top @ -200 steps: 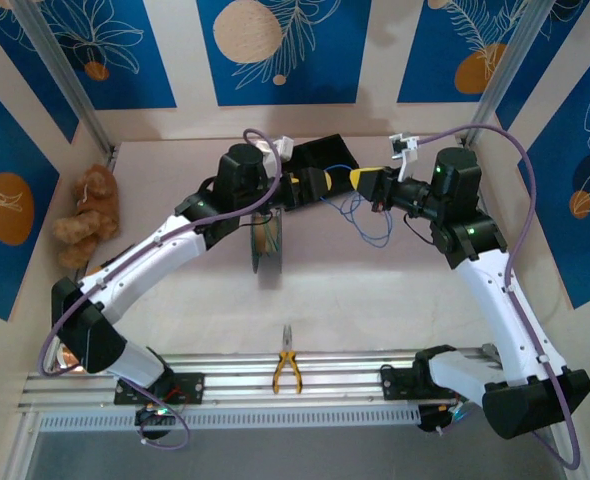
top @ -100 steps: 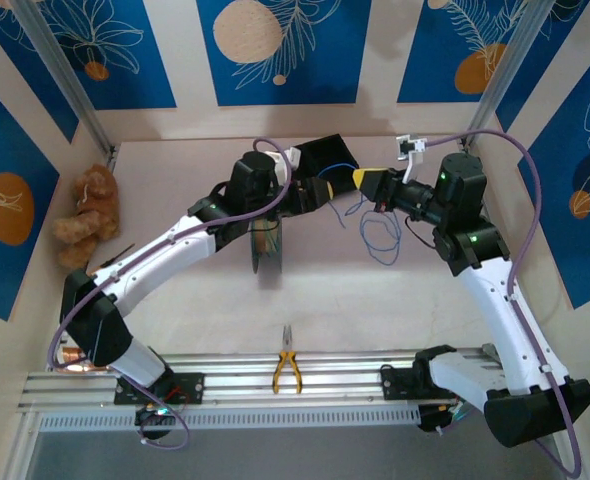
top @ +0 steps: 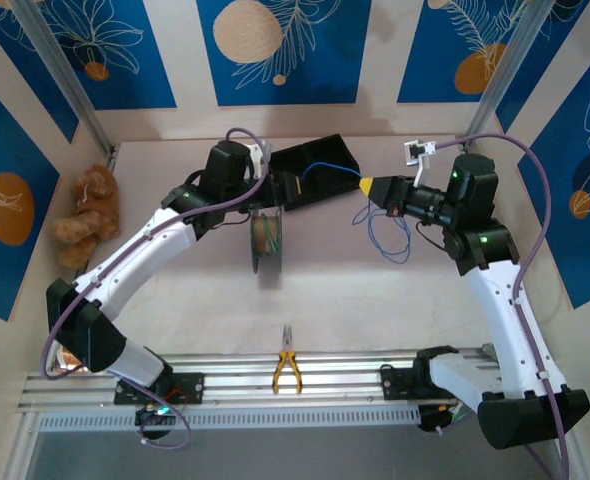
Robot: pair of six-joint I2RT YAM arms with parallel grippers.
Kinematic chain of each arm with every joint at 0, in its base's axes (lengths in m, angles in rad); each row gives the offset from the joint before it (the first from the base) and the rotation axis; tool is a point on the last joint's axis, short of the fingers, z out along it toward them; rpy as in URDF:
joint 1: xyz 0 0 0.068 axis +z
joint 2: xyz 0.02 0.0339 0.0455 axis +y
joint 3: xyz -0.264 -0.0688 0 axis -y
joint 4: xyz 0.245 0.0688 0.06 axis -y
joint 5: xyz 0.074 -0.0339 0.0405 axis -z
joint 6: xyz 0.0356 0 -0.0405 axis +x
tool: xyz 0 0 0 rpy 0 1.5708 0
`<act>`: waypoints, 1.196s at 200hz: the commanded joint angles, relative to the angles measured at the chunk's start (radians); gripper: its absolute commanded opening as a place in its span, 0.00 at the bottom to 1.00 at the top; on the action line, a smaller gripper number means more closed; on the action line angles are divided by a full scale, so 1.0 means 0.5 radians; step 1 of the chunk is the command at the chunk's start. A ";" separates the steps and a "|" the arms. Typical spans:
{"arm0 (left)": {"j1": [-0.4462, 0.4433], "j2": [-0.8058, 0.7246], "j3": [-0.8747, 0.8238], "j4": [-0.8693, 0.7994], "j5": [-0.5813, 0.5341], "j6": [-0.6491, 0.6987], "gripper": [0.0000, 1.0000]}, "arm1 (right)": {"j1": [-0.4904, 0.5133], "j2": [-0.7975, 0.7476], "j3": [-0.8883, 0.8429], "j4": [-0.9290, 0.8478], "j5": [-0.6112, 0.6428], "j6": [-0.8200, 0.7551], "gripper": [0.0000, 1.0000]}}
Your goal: Wrap the cables
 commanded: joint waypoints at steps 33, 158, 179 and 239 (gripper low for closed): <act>0.062 -0.046 0.026 -0.064 0.109 -0.046 0.60 | -0.018 0.021 0.066 -0.049 0.080 0.019 0.00; -0.004 -0.348 -0.218 0.479 0.381 -1.174 1.00 | 0.568 -0.079 -0.322 0.429 1.135 -0.780 0.00; -0.090 -0.274 -0.118 0.402 0.325 -1.405 1.00 | 0.691 -0.123 -0.430 0.603 1.252 -0.936 0.00; -0.162 -0.020 -0.008 0.656 0.349 -1.821 0.79 | 1.004 -0.293 -0.644 0.889 1.491 -1.251 0.00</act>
